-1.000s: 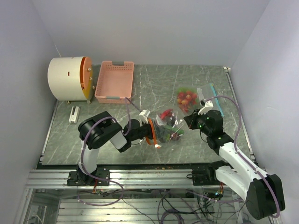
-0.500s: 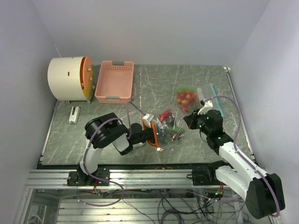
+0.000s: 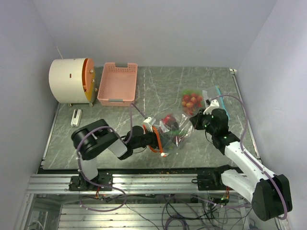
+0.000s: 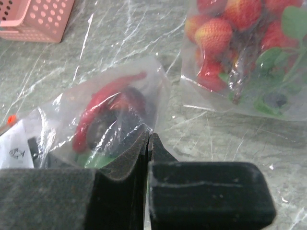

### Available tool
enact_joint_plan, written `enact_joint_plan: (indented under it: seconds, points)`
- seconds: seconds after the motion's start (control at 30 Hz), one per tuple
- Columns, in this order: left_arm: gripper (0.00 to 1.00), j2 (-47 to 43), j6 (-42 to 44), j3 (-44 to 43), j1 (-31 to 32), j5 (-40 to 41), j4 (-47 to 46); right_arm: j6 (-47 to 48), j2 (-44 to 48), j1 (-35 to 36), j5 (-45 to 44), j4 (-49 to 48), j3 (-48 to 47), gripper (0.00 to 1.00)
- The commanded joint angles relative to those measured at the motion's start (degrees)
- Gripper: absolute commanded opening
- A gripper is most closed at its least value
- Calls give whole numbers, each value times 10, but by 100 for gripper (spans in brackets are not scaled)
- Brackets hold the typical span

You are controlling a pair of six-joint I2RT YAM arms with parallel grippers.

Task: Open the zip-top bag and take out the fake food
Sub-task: Pick up the fake fruit from the zipper food storage bag, then place the fake fruit in the bin.

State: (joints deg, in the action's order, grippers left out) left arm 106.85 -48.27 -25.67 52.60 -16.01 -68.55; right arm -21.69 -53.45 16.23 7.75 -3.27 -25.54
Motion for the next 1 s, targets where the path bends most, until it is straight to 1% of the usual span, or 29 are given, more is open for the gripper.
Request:
enact_joint_plan:
  seconds: [0.0,0.17,0.33,0.5,0.6,0.77,0.87,0.97]
  points:
    - [43,-82,54,12,1,32,112,-3,-21,0,-35,12,-41,0]
    - [43,-158,68,22,-11,50,186,-11,-48,-1,-32,-2,-36,0]
    - [43,-228,103,21,-19,85,301,-17,-63,-1,-46,-4,-30,0]
    - [45,-312,136,23,-37,101,405,-13,-76,-4,-58,2,-35,0]
    - [46,-363,141,29,-58,110,454,-12,-80,-6,-60,-1,-36,0]
    - [45,-436,138,31,-112,111,518,-14,-83,-6,-52,-8,-33,0]
    - [44,-460,141,14,-149,119,561,-15,-85,-5,-50,-11,-31,0]
    - [44,-467,153,-24,-179,140,599,-11,-87,-6,-48,-12,-32,0]
